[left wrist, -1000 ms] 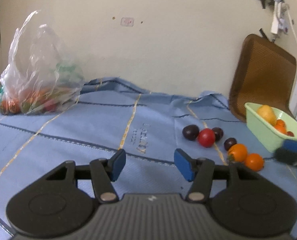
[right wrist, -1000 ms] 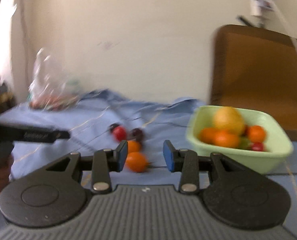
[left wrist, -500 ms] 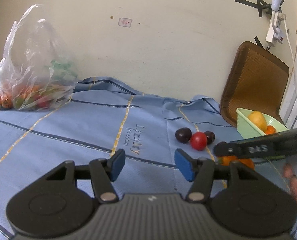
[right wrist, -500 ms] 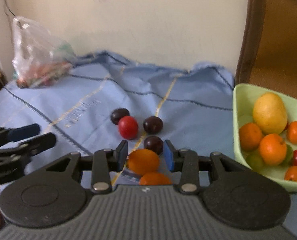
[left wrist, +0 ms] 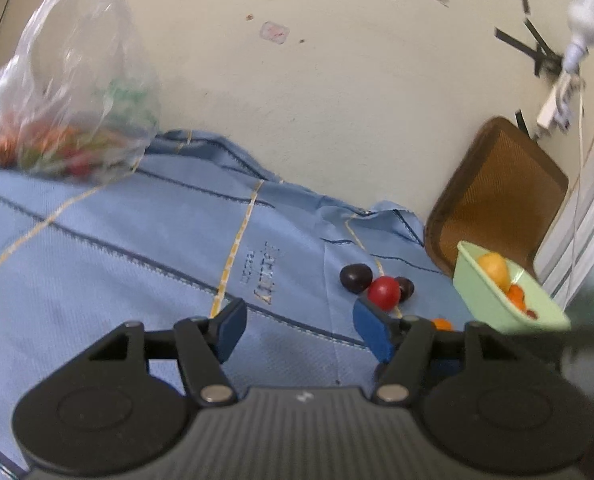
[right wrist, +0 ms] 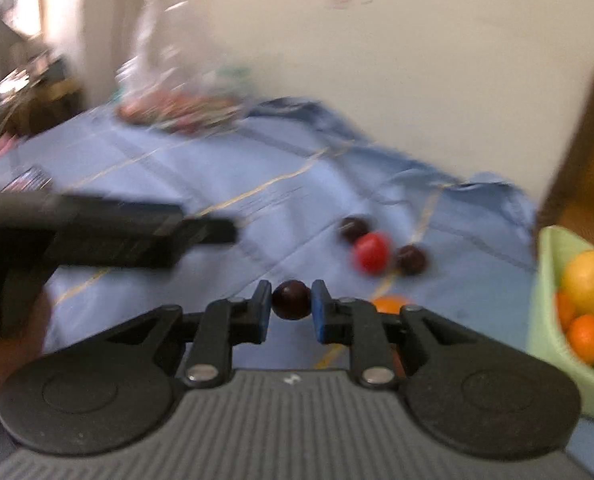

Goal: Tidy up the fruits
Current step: 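Grasp a yellow-orange tomato with the right gripper while the left gripper grasps a dark plum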

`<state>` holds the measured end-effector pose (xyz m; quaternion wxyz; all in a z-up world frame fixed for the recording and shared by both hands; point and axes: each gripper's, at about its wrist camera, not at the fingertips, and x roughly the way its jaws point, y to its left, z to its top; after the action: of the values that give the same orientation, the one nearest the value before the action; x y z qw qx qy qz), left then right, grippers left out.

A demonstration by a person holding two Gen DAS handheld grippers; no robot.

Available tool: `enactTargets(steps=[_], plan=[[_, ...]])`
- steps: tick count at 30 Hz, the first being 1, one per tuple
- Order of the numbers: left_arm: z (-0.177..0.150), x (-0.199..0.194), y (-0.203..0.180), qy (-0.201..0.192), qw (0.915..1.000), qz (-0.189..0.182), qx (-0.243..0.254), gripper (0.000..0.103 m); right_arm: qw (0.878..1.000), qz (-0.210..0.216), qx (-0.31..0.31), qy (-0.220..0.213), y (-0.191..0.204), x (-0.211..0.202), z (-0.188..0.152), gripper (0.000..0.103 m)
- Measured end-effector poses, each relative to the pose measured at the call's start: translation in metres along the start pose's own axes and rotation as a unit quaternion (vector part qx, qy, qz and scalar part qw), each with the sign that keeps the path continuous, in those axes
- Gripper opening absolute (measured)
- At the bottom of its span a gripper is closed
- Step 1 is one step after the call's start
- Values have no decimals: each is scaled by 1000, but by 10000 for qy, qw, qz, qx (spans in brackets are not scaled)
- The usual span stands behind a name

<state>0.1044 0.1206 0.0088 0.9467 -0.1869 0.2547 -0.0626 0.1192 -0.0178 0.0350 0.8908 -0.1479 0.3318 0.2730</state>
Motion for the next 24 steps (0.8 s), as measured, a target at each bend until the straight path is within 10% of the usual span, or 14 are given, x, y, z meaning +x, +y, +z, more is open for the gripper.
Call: enactTargets(steps=[9, 19, 24], plan=[[-2, 1, 0, 40, 9998, -213, 9, 60, 9991, -194, -138, -354, 0, -26, -23, 34], [-29, -9, -73, -123, 9771, -391, 2088, 60, 9910, -720, 980, -552, -62, -35, -7, 43], [-27, 13, -74, 503, 9778, -160, 2027, 49, 9924, -577, 1062, -220, -64, -5, 4, 45]])
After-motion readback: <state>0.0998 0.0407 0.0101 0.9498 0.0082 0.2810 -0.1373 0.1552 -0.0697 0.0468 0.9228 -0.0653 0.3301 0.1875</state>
